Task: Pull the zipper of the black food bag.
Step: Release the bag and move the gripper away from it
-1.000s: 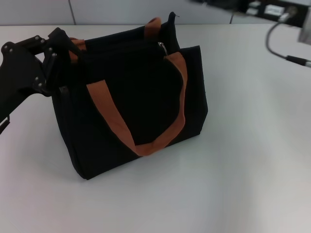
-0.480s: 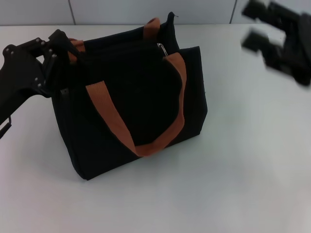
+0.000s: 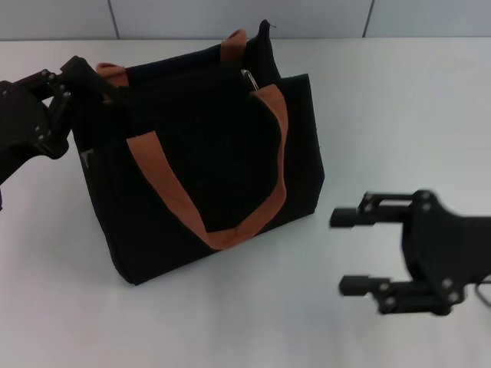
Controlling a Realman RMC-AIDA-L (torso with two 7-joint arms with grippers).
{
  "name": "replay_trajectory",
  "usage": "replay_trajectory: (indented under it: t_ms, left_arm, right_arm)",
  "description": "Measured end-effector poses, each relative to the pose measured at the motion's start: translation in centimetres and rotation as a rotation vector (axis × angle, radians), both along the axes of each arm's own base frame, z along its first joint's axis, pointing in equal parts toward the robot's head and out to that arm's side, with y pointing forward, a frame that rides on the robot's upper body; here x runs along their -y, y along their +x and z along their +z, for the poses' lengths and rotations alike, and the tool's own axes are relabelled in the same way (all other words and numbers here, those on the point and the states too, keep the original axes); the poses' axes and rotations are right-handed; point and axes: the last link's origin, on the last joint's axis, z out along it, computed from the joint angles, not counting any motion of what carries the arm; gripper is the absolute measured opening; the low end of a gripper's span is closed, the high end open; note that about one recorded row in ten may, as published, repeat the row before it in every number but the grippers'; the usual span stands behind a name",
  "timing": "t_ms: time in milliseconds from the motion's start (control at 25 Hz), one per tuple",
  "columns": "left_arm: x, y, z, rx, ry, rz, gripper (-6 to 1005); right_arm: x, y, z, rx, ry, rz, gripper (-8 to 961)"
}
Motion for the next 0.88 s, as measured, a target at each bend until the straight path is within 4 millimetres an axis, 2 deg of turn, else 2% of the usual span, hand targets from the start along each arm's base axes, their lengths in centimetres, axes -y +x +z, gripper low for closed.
replay_trajectory:
  t_ms: [40, 200, 320, 640, 880]
  left_arm:
    - [0.0, 0.0, 0.0, 0.0, 0.0, 0.0, 135]
    - [0.2, -0.4, 0.3, 0.012, -0.028, 0.019, 137]
    - [0.3, -0.5, 0.4, 0.013, -0.03, 0.021, 138]
    - [-0.1, -0.5, 0.4, 0.013, -0.053, 0.036, 142]
    - [-0.4, -1.2, 2.4, -0.043, -0.157, 0.066, 145]
  right_arm:
    - [0.0, 0.0, 0.0, 0.0, 0.0, 0.0, 656]
    - [0.1, 1.2, -2.4, 0.076, 0.045, -0.026, 658]
    - [0.1, 1.4, -2.9, 0.086, 0.058, -0.032, 660]
    - [0.1, 1.7, -3.2, 0.096, 0.067, -0.045, 664]
    - [-0.1, 1.8, -3.3, 0.101, 0.074, -0.055, 668]
